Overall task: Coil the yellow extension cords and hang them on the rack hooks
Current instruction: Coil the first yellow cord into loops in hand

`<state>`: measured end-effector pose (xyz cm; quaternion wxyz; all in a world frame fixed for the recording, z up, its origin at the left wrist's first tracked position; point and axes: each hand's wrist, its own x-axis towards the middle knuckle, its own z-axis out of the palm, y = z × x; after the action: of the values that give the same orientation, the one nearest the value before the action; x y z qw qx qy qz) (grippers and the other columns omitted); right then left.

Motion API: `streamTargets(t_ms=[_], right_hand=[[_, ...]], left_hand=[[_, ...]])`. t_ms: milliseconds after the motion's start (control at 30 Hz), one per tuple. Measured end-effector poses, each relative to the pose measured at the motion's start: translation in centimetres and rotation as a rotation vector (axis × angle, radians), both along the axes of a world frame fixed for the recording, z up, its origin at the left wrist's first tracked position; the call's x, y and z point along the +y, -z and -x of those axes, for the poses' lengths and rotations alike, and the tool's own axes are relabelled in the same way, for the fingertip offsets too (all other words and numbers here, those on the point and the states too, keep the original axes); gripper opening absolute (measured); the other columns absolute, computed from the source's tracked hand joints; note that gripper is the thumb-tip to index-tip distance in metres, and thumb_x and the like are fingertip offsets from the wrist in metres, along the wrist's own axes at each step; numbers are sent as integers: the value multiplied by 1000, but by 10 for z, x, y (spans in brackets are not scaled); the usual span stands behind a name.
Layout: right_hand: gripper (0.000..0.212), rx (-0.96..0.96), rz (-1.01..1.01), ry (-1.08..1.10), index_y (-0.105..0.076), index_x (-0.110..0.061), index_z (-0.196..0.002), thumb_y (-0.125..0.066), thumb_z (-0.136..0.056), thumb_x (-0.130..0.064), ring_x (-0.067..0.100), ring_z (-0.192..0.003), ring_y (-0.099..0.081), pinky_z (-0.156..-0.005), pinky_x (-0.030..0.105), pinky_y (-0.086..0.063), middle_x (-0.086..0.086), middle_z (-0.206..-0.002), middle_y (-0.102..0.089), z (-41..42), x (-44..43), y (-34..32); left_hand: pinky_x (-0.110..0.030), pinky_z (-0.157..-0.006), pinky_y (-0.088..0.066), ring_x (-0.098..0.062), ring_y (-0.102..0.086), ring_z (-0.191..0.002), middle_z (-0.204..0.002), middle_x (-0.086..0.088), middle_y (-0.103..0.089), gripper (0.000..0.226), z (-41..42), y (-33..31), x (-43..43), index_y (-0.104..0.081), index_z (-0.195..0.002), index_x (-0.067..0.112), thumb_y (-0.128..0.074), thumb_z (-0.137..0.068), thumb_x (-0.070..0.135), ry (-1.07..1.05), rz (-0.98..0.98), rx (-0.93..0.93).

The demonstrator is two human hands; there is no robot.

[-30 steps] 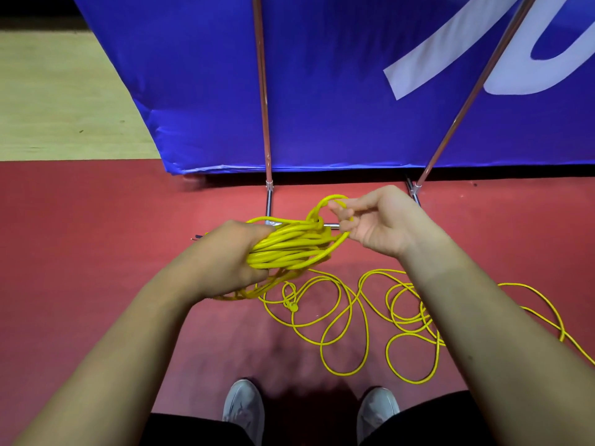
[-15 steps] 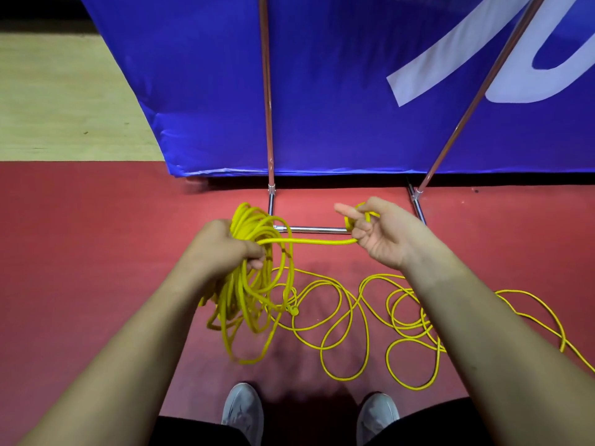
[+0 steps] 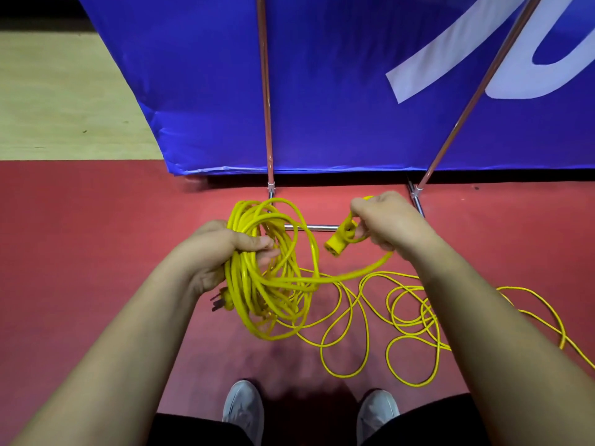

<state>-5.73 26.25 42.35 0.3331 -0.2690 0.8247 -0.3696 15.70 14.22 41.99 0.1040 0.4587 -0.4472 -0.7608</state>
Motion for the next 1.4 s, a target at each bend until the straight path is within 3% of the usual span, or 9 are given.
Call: streamTargets(t_ms=[233,400,600,733,833,933,1033,1133,1400], right_hand=[[22,80,56,-324,-63,7,-65,-56,-79,-8,20,-47,-63,-39,12,-34,22,-66,-70,-13,11,-16],[18,157,136,-568,-67,0,-68,-65,-81,-13,7,-49,-41,-47,25,-34,9,-56,-53,-35,5,-15],[22,-163,320,-627,-65,6,-86,-54,-91,-13,21,-75,-68,-73,32,-56,17,-82,-70,-38,9,-9],[25,-380,334,-543,-67,8,-85,-52,-97,-7,28,-82,-69,-81,37,-60,24,-87,-69,-40,13,-13],[55,-538,240,-340,-66,2,-64,-43,-101,-32,28,-55,-67,-51,32,-57,26,-74,-68,-33,14,-16],[35,-459,216,-152,-61,-2,-93,-53,-97,-37,25,-46,-63,-42,27,-52,26,-81,-66,-27,13,-10],[26,-323,191,-227,-59,-22,-116,-66,-91,-24,25,-60,-63,-51,32,-55,17,-93,-68,-29,10,0],[4,-405,211,-344,-66,-13,-91,-63,-93,-15,22,-67,-64,-61,32,-59,4,-77,-68,-35,9,5],[13,-506,616,-133,-58,-9,-95,-48,-98,-16,43,-100,-68,-91,52,-54,25,-99,-70,-20,11,-7]], left_hand=[[-22,-43,-49,-12,-55,-42,-65,-10,-66,4,6,-4,4,-71,-76,0,-72,-77,4,-71,137,-1],[-20,-42,-41,-13,-44,-40,-49,-6,-51,19,15,-6,26,-72,-77,4,-78,-73,21,74,333,38],[-22,-45,-41,-14,-46,-42,-46,-3,-54,23,16,-7,33,-63,-58,14,-75,-78,18,77,462,135],[-25,-47,-44,-17,-49,-43,-47,-3,-56,26,20,-2,29,-59,-60,16,-71,-82,8,-31,674,112],[-26,-45,-43,-20,-48,-42,-47,-4,-54,29,17,-1,18,-59,-58,18,-67,-83,7,-118,697,135],[-24,-43,-42,-19,-47,-41,-47,-4,-54,24,12,-4,13,-57,-62,17,-69,-81,7,-93,731,175],[-26,-46,-44,-19,-48,-44,-48,-2,-54,16,11,-5,16,-56,-67,18,-67,-76,12,-41,721,213],[-31,-49,-44,-21,-48,-46,-48,-3,-54,15,11,-4,18,-56,-70,17,-68,-78,13,-2,714,219],[-28,-48,-45,-21,-50,-47,-54,-10,-56,31,11,5,5,-64,-87,-8,-76,-79,20,-113,583,135]])
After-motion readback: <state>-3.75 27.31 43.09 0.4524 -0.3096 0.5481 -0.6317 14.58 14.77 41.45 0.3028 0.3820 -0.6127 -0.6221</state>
